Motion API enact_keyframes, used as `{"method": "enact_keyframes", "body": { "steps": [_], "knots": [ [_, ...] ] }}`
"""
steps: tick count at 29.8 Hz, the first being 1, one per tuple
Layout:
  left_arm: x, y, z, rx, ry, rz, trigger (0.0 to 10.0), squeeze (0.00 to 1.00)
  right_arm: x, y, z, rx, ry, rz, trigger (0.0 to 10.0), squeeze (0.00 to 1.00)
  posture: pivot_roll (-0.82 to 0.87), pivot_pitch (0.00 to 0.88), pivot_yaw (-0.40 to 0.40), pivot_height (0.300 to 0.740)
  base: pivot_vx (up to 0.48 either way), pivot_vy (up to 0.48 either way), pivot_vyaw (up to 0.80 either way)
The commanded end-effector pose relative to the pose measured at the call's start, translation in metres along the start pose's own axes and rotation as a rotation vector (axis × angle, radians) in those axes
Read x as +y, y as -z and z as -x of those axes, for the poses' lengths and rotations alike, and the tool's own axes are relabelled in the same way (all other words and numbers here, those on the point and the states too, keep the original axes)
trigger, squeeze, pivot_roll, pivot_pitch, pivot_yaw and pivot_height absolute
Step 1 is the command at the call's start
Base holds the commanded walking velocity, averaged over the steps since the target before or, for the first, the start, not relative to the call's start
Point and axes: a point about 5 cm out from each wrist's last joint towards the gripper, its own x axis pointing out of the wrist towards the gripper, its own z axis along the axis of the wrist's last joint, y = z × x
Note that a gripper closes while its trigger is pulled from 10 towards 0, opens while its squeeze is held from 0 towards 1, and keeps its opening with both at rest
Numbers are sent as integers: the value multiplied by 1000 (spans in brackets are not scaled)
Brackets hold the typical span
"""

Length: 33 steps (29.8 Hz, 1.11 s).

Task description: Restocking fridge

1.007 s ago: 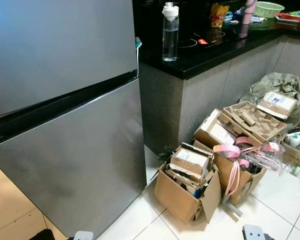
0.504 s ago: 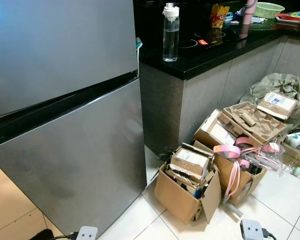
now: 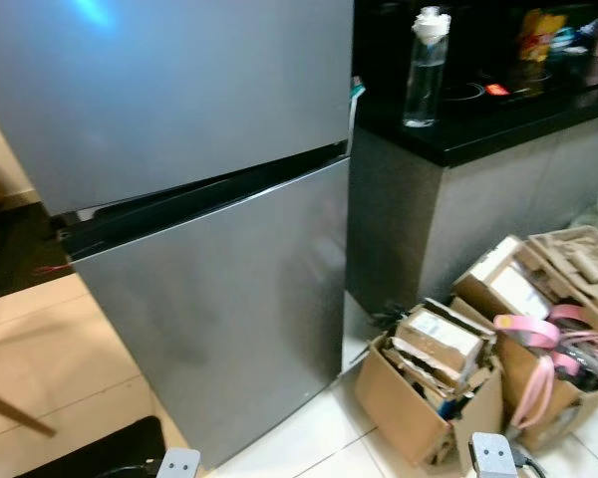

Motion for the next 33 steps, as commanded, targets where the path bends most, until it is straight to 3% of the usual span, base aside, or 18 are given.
{"method": "enact_keyframes", "body": {
  "steps": [1,10,13,22,33],
  "knots": [
    [2,6,2,16,-2,-13,10000,0,4,4,0,8,-4,-10,10000,0,-80,115,42,740,0,0,800],
    [2,0,1,-1,1,-12,10000,0,1,7,1,8,11,-10,10000,0,-78,105,47,740,0,0,773],
    [3,0,1,-2,1,-9,10000,0,-2,7,2,4,32,-49,10000,0,-77,104,48,740,0,0,0],
    [3,-4,0,-25,-2,43,10000,0,0,7,1,6,20,-32,10000,0,-77,96,46,740,0,0,0],
    [4,-8,-1,-29,-2,49,10000,0,3,5,0,-2,14,-38,10000,0,-77,101,49,740,0,0,0]
  ]
}}
